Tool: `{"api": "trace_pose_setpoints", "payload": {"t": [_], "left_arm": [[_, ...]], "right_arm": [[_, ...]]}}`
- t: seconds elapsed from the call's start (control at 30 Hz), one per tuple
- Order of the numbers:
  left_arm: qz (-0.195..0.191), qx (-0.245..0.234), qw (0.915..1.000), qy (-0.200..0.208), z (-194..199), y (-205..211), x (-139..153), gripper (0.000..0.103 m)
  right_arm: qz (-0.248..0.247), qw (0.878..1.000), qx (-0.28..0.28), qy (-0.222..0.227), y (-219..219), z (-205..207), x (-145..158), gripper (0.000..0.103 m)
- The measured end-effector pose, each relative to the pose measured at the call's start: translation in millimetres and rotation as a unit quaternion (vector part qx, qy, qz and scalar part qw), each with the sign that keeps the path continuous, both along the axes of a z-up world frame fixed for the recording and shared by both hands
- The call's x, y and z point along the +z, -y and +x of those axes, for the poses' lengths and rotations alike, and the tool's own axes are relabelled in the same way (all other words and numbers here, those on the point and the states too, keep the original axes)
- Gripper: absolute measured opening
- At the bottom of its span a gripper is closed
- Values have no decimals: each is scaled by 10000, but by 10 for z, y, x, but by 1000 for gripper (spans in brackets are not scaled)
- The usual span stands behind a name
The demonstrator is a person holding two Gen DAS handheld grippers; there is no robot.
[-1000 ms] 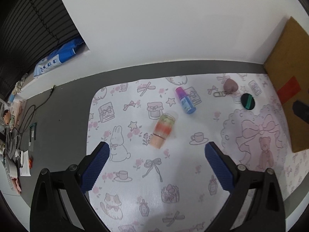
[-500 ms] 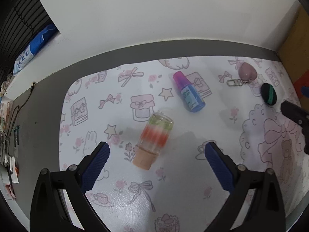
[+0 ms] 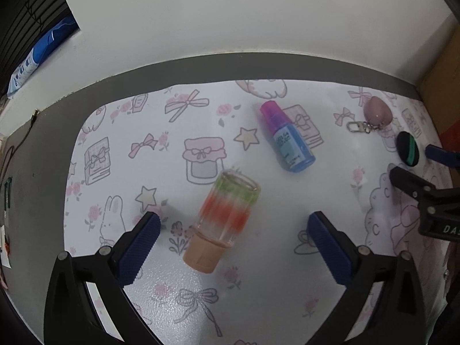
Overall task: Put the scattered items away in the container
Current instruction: 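Grasp the black round puff with the right tool while the left tool grasps the striped glass jar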
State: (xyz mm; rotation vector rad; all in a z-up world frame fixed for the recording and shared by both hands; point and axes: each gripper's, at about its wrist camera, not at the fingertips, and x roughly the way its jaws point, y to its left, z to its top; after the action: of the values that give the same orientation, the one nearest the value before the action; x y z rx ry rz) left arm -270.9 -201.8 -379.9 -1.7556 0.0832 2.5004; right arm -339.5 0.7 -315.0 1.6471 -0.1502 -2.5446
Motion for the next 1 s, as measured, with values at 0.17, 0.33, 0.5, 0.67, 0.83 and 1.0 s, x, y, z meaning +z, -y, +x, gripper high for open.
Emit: {"api": "trace_pose_setpoints", "payload": {"t": [0.17, 0.33, 0.5, 0.67, 0.83, 1.0], "left_arm": [[27, -24, 9999, -154, 39, 6, -6, 103], [52, 57, 9994, -343, 99, 17, -11, 103], [38, 107, 9996, -249, 90, 22, -8, 103], [45, 73, 9997, -244, 120, 5, 15, 94], [51, 2, 9997, -242, 157, -39, 84, 66], [45, -85, 9999, -111, 176, -78, 136, 30]], "right_arm": [[10, 10000, -7, -73, 4, 14, 8, 103], [12, 10000, -1, -28, 1, 17, 21, 103], [1, 10000, -16, -10, -8, 28, 35, 103], [-25, 10000, -39, 0, -14, 55, 50, 103], [-35, 10000, -23, -14, 8, 97, 93, 95], [-18, 10000, 38, -78, 49, 156, 193, 53]]}}
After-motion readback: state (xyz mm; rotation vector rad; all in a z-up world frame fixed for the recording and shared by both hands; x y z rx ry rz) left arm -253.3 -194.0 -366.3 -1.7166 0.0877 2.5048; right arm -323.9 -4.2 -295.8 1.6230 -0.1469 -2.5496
